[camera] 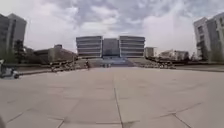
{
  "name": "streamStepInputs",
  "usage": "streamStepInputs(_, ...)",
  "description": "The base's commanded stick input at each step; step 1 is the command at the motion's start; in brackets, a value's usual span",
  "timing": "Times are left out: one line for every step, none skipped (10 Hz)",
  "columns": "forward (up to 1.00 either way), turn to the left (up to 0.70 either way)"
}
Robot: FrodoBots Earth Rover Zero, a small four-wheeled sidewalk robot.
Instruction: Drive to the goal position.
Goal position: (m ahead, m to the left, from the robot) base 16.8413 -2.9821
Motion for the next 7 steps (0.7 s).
streamStepInputs(0.70,0.00)
streamStepInputs(0.70,0.00)
streamStepInputs(0.70,0.00)
streamStepInputs(0.70,0.00)
streamStepInputs(0.70,0.00)
streamStepInputs(0.70,0.00)
streamStepInputs(0.70,0.00)
